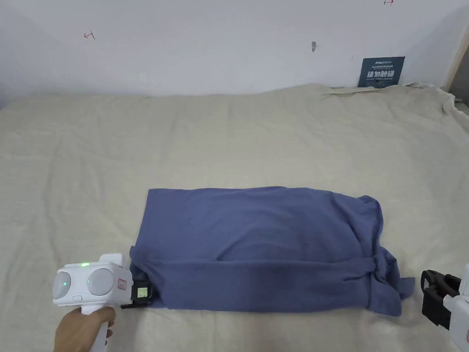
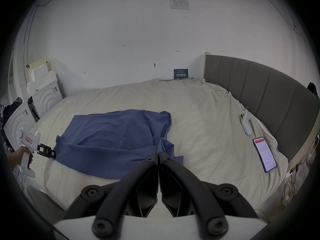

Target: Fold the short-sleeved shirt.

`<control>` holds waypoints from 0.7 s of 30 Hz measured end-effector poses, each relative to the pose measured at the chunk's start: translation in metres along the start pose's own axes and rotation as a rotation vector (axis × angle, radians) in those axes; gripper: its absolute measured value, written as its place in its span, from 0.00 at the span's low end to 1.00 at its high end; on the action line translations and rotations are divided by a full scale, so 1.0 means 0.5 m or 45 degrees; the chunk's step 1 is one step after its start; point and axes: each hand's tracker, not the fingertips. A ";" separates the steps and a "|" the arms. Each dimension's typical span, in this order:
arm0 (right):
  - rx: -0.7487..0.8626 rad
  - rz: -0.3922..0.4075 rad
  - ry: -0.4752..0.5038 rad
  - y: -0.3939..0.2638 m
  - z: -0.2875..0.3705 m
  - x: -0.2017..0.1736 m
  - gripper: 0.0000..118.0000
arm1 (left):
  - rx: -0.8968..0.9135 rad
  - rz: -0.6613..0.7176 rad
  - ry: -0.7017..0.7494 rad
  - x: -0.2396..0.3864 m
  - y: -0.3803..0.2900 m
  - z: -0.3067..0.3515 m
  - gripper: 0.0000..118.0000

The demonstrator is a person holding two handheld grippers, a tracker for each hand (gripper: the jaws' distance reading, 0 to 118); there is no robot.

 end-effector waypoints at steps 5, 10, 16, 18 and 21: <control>-0.065 -0.028 -0.005 -0.017 -0.025 0.011 0.00 | 0.027 -0.095 0.001 0.023 -0.017 0.016 0.04; -0.184 -0.071 -0.023 -0.051 -0.094 0.034 0.06 | 0.086 -0.067 -0.072 0.012 -0.010 0.047 0.03; -0.312 -0.120 -0.012 -0.082 -0.186 0.036 0.73 | 0.134 -0.080 -0.111 0.002 -0.003 0.087 0.03; -0.360 -0.129 -0.011 -0.088 -0.217 0.031 0.74 | 0.143 -0.080 -0.125 -0.005 0.000 0.091 0.03; -0.405 -0.131 -0.010 -0.096 -0.248 0.029 0.73 | 0.146 -0.059 -0.142 -0.014 0.003 0.091 0.03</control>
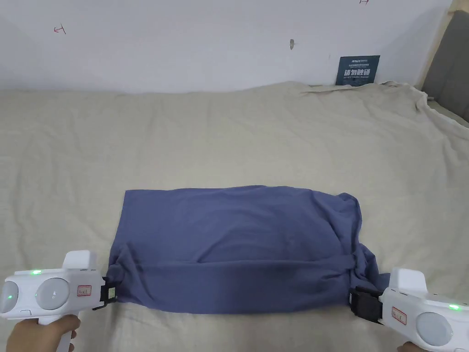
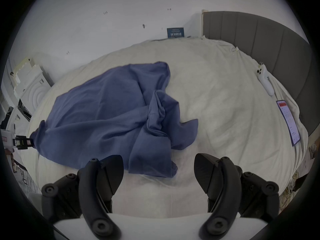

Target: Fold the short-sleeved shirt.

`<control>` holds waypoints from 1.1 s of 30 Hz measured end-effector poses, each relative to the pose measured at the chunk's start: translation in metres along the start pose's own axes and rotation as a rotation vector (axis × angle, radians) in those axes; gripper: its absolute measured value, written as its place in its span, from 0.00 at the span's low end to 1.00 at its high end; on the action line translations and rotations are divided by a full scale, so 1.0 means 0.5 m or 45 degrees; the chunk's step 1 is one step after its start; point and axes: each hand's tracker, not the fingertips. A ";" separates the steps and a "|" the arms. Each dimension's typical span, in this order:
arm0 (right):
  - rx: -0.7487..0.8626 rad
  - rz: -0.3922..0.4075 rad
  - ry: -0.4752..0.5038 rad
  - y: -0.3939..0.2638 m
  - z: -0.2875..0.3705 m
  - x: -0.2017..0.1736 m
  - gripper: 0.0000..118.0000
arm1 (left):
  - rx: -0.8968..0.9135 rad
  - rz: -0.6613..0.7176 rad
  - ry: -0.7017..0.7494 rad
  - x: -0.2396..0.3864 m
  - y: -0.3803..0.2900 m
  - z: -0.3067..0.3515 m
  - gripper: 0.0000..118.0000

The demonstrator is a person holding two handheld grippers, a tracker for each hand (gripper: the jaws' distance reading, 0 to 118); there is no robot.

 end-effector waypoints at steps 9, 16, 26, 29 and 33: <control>-0.006 0.081 0.058 -0.005 0.019 -0.040 0.04 | -0.003 0.026 -0.003 -0.005 -0.013 -0.005 0.03; 0.091 0.032 0.071 -0.009 0.109 0.010 0.04 | 0.022 0.128 -0.036 -0.044 -0.029 0.021 0.03; 0.110 -0.014 0.090 -0.097 0.226 0.065 0.04 | -0.010 0.129 -0.028 -0.068 -0.142 0.083 0.03; 0.088 -0.009 0.071 -0.133 0.241 0.070 0.04 | -0.022 0.129 -0.029 -0.072 -0.188 0.104 0.03; 0.023 -0.027 0.052 -0.169 0.224 0.080 0.04 | -0.052 0.161 -0.030 -0.078 -0.234 0.102 0.03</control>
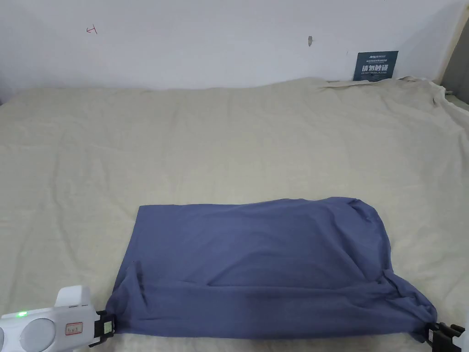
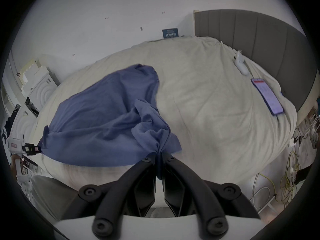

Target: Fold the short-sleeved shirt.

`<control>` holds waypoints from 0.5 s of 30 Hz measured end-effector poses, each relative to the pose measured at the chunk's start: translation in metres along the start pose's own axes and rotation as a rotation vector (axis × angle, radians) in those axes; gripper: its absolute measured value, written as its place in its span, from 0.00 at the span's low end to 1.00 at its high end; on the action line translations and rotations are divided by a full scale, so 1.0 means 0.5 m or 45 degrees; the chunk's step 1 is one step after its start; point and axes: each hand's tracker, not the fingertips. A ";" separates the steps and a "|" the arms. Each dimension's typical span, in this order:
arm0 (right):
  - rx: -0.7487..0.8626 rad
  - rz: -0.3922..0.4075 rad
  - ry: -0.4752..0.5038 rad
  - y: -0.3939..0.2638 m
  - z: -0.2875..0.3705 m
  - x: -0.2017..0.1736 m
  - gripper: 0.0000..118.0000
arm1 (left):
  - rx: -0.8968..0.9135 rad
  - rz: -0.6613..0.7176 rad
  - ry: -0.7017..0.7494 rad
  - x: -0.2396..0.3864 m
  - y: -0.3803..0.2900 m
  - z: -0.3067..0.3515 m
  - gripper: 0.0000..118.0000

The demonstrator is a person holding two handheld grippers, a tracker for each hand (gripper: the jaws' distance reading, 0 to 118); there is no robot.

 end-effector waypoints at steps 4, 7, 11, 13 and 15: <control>-0.071 -0.019 -0.033 -0.022 -0.039 0.011 0.04 | -0.026 0.019 0.011 0.000 -0.024 -0.023 0.03; -0.110 -0.031 -0.035 -0.036 -0.053 0.012 0.04 | -0.042 0.022 0.031 0.001 -0.033 -0.041 0.03; -0.103 -0.028 -0.042 -0.030 -0.043 0.004 0.10 | -0.034 0.046 0.035 0.003 -0.027 -0.032 0.17; -0.108 -0.018 -0.047 -0.021 -0.038 0.007 0.32 | -0.022 0.027 0.037 0.010 -0.026 -0.023 0.49; -0.076 0.004 -0.083 -0.011 -0.020 -0.001 0.62 | -0.021 0.009 0.078 0.020 -0.022 -0.012 0.80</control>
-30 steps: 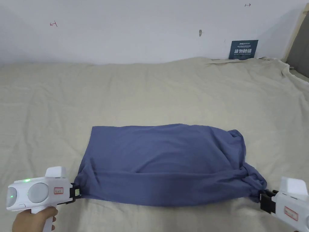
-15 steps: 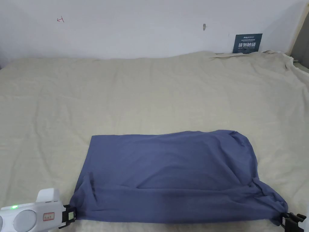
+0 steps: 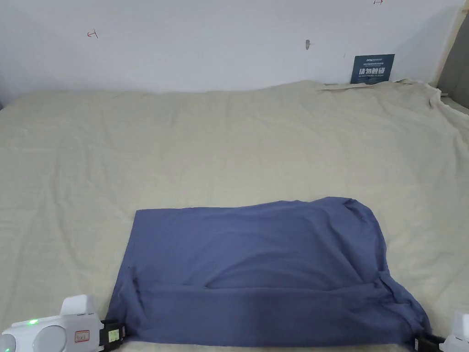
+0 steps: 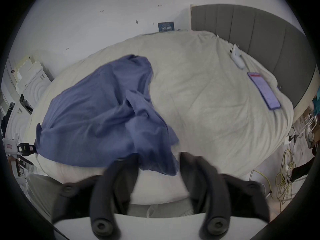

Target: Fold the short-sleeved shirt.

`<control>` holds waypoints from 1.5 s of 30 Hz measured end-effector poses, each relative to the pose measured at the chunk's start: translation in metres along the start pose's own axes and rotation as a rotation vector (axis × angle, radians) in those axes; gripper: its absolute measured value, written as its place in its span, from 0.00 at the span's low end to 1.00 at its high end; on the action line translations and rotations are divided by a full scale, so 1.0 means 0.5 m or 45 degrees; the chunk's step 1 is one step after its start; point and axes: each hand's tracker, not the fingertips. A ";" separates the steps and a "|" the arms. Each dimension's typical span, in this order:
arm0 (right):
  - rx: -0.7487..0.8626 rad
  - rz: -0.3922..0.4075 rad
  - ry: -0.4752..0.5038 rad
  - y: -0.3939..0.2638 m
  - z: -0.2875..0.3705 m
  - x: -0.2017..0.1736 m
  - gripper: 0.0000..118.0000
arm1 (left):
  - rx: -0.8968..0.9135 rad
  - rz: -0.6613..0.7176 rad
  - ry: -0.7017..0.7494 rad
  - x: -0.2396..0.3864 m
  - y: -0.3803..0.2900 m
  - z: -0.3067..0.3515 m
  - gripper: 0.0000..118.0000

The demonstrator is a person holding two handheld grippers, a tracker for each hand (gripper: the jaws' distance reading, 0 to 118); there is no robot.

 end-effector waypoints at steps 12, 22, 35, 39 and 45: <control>0.417 0.066 0.088 0.127 0.165 -0.063 0.76 | 0.389 -0.015 -0.050 0.057 0.084 0.173 0.91; 0.622 0.118 0.060 0.196 0.192 -0.127 0.16 | 0.685 -0.076 -0.012 0.111 0.150 0.211 0.46; 0.647 0.156 0.080 0.289 0.116 -0.155 0.00 | 0.541 -0.090 -0.090 0.132 0.326 0.075 0.00; 0.627 0.152 0.078 0.319 0.083 -0.155 0.00 | 0.460 -0.117 -0.068 0.127 0.408 0.001 0.00; 0.573 0.152 0.063 0.353 0.028 -0.154 0.00 | 0.277 -0.131 -0.033 0.113 0.514 -0.121 0.09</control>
